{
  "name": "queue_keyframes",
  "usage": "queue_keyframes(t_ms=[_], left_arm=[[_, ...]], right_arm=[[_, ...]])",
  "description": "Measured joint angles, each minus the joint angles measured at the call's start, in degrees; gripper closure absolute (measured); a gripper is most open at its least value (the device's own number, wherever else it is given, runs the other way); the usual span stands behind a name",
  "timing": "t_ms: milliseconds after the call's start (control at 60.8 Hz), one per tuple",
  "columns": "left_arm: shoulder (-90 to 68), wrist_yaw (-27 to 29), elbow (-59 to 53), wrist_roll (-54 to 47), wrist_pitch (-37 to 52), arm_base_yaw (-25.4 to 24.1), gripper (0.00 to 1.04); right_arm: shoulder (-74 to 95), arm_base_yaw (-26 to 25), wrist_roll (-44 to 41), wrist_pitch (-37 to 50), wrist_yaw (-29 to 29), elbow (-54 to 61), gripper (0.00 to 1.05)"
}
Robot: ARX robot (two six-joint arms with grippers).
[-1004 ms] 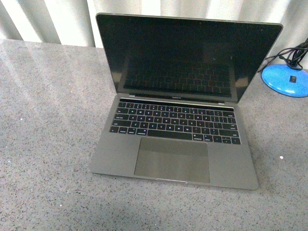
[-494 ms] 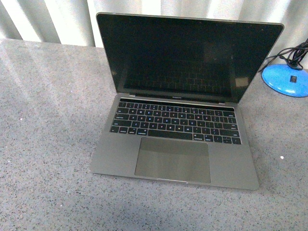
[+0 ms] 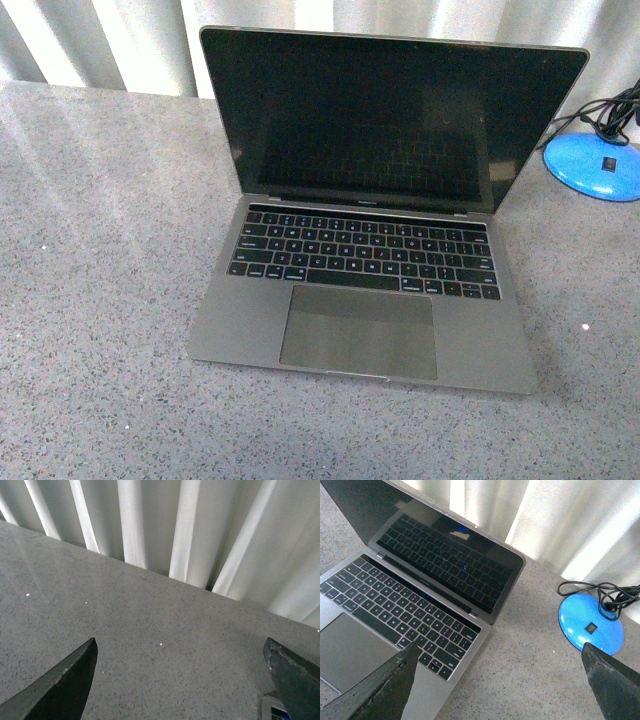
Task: Close laptop
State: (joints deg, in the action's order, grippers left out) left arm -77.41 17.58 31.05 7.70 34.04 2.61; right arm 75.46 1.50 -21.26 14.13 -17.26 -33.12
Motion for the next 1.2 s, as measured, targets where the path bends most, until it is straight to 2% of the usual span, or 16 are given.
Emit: queue_keyframes(t_ms=[148,296,329,412,560,774,1070,1202], left_arm=[[-5.1,-2.6,5.5,-1.2,0.4,0.0,0.07],[-10.7,-6.2,12.2,-4.8,-0.7,2.4,0.07],[-12.1,-7.2,13.9,-6.0,-1.5,3.1,0.13],[-16.3,-8.7,18.6,-9.3,-3.4,5.1,0.36],[-20.0,-10.6,23.6,-13.0,-5.2,6.9,0.64],[-23.1,-15.4,30.0,-17.2,-7.6,9.0,1.02],[-28.2,-22.2,36.4,-17.6,-12.6,11.8,1.01],[-29.5,-24.2,37.0,-16.8,-15.6,13.5,1.01]], right_arm=[[6.8,2.0,-0.7,-0.3,1.4,-7.2,0.1],[12.5,3.3,-2.5,-1.9,1.6,-13.9,0.1],[13.8,3.7,-3.2,-2.1,1.6,-15.5,0.1],[17.4,4.5,-5.5,-3.2,0.7,-19.8,0.1],[21.3,5.4,-8.5,-3.1,1.5,-24.3,0.11],[24.5,6.3,-11.4,-5.4,0.5,-30.2,0.47],[26.2,6.4,-11.1,-10.6,-0.4,-35.1,1.02],[26.3,6.3,-10.3,-12.0,-1.5,-35.4,1.04]])
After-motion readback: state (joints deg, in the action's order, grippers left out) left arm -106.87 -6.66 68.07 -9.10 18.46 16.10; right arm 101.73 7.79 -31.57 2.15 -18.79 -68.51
